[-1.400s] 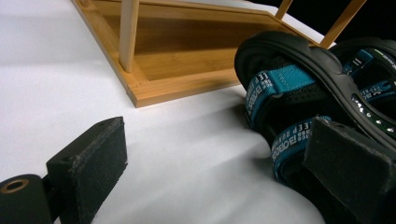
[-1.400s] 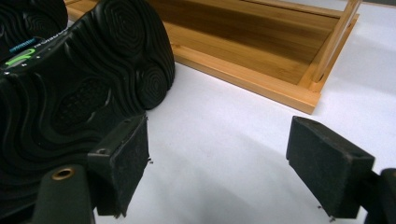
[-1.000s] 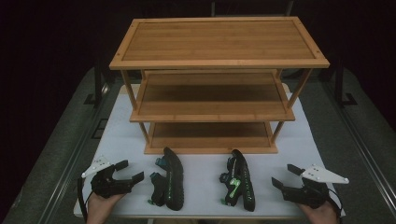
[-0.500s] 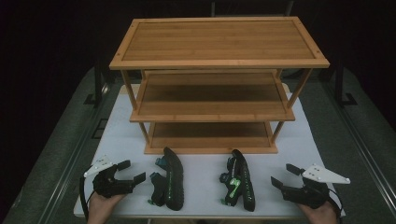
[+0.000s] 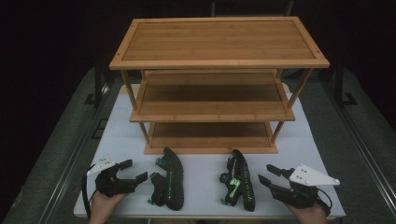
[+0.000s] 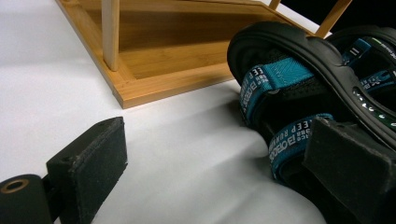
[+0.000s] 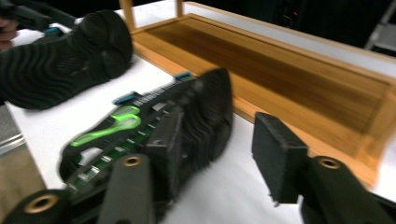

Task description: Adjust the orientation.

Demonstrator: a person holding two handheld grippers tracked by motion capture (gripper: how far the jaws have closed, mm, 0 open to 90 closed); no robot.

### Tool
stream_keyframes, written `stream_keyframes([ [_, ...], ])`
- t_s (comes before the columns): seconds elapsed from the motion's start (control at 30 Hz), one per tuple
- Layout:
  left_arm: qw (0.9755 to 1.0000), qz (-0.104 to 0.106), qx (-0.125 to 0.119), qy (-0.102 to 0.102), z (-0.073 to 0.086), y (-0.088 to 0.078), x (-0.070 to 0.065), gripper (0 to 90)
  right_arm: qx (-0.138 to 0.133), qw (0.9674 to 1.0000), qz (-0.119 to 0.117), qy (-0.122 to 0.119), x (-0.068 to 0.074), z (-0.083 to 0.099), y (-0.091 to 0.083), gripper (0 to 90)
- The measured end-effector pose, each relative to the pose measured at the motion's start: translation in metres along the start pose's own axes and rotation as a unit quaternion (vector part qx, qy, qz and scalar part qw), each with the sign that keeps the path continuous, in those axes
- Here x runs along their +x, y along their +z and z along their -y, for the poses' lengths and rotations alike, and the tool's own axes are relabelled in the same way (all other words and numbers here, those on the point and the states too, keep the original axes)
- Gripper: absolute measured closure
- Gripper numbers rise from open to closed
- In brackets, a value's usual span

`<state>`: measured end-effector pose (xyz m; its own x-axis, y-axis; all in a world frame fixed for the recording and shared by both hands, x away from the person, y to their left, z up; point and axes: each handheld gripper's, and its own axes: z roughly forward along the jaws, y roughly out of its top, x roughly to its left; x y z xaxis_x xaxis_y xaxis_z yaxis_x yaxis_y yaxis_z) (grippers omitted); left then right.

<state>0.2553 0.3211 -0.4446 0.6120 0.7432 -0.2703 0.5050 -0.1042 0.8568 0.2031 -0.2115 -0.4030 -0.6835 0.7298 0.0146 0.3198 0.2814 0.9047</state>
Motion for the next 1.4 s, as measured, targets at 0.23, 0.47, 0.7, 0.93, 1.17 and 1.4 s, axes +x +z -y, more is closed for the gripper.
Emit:
stream_keyframes([
  [0.23, 1.0000, 0.002, -0.002, -0.003, -0.001, 0.001, 0.000, 5.3, -0.005, 0.9995, -0.029, -0.014, 0.020, -0.011, 0.010, 72.0],
  [0.47, 1.0000, 0.005, 0.002, -0.001, -0.001, 0.003, -0.001, 5.3, 0.020, 0.9981, -0.044, -0.040, 0.034, -0.012, 0.022, 79.3],
  [0.7, 1.0000, 0.005, 0.002, 0.000, -0.001, 0.003, -0.001, 5.3, 0.030, 0.9980, -0.031, -0.045, 0.035, -0.010, 0.024, 84.8],
  [0.93, 1.0000, 0.005, 0.002, -0.001, 0.000, 0.002, -0.001, 5.3, 0.024, 0.9985, -0.033, -0.037, 0.031, -0.007, 0.022, 85.6],
  [1.17, 1.0000, 0.005, -0.001, -0.003, 0.000, 0.001, 0.000, 5.3, 0.023, 0.9990, -0.031, -0.025, 0.024, -0.005, 0.016, 85.2],
  [1.4, 1.0000, 0.006, 0.001, -0.002, 0.000, 0.001, 0.000, 5.3, 0.024, 0.9997, 0.001, -0.009, 0.014, -0.002, 0.007, 85.8],
])
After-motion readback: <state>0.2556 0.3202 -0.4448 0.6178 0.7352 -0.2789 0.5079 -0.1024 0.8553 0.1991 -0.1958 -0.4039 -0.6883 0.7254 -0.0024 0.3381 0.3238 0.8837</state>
